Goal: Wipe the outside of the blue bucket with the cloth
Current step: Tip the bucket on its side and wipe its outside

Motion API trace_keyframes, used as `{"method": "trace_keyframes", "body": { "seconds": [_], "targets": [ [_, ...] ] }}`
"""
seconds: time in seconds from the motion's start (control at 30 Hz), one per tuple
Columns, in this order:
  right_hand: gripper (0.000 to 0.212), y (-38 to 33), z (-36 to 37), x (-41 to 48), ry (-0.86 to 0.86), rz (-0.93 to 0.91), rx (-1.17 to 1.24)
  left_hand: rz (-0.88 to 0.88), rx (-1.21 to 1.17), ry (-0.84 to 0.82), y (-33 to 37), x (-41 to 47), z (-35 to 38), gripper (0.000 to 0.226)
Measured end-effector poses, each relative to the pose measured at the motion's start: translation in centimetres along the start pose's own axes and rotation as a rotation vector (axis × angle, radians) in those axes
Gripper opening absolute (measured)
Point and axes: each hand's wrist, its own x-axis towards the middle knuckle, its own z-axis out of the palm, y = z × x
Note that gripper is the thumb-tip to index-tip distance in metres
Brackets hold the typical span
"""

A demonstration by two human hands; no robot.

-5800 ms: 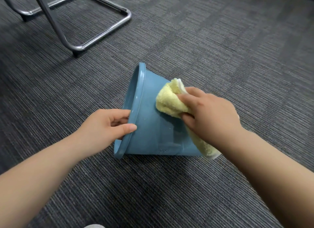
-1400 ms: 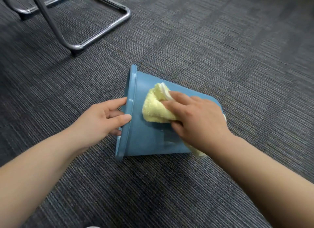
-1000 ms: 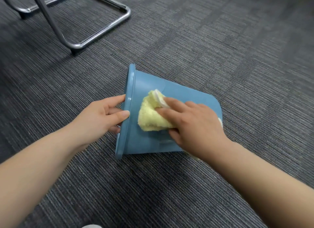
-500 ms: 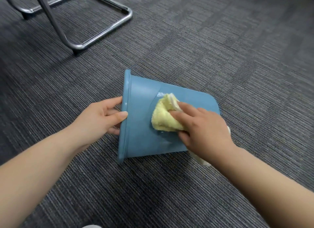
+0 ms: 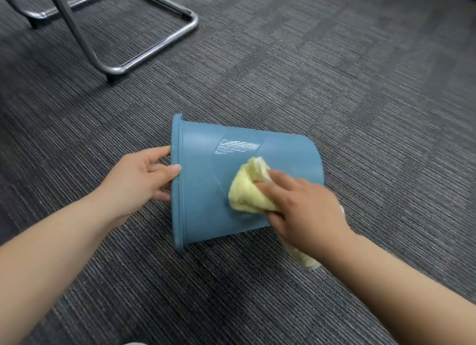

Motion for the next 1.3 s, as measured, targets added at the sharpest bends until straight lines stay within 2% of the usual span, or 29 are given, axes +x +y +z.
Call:
{"method": "trace_keyframes", "body": {
  "seconds": [0.1, 0.23, 0.3, 0.43, 0.53, 0.63, 0.8, 1.0, 1.17, 1.3],
  "targets": [
    [0.046, 0.1, 0.1, -0.2, -0.017, -0.032, -0.01, -0.024, 0.0, 0.013, 0.2, 0.2, 0.0, 0.043],
    [0.047, 3.2, 0.3, -0.1, 0.0, 0.21, -0.027, -0.044, -0.012, 0.024, 0.2, 0.0, 0.1, 0.046],
    [0.045, 3.4, 0.1, -0.1, 0.013, 0.247, -0.041, -0.05, -0.019, 0.036, 0.2, 0.0, 0.2, 0.045],
    [0.047, 1.3, 0.8, -0.4, -0.038, 0.122, -0.009, -0.048, -0.003, 0.016, 0.6, -0.2, 0.5, 0.041],
    [0.046, 0.8, 1.0, -0.4, -0.018, 0.067, 0.01, -0.045, 0.087, -0.037, 0.8, -0.6, 0.9, 0.053],
    [0.045, 2.4, 0.7, -0.2, 0.002, 0.156, -0.006, -0.047, 0.097, -0.042, 0.8, -0.7, 1.0, 0.063],
    [0.034, 5.4, 0.0, -0.7, 0.035, 0.387, -0.008, -0.041, 0.041, -0.062, 0.6, -0.7, 0.9, 0.059],
    [0.039, 3.7, 0.6, -1.2, 0.008, 0.203, 0.004, -0.025, 0.111, -0.049, 0.5, -0.3, 0.7, 0.06],
    [0.031, 6.7, 0.1, -1.4, 0.034, 0.484, 0.036, -0.028, 0.057, -0.049, 0.2, -0.3, 0.5, 0.058],
    [0.028, 7.7, -0.1, -1.9, 0.038, 0.551, 0.076, 0.036, -0.118, 0.015, 0.7, -0.4, 1.4, 0.054]
  ]
}}
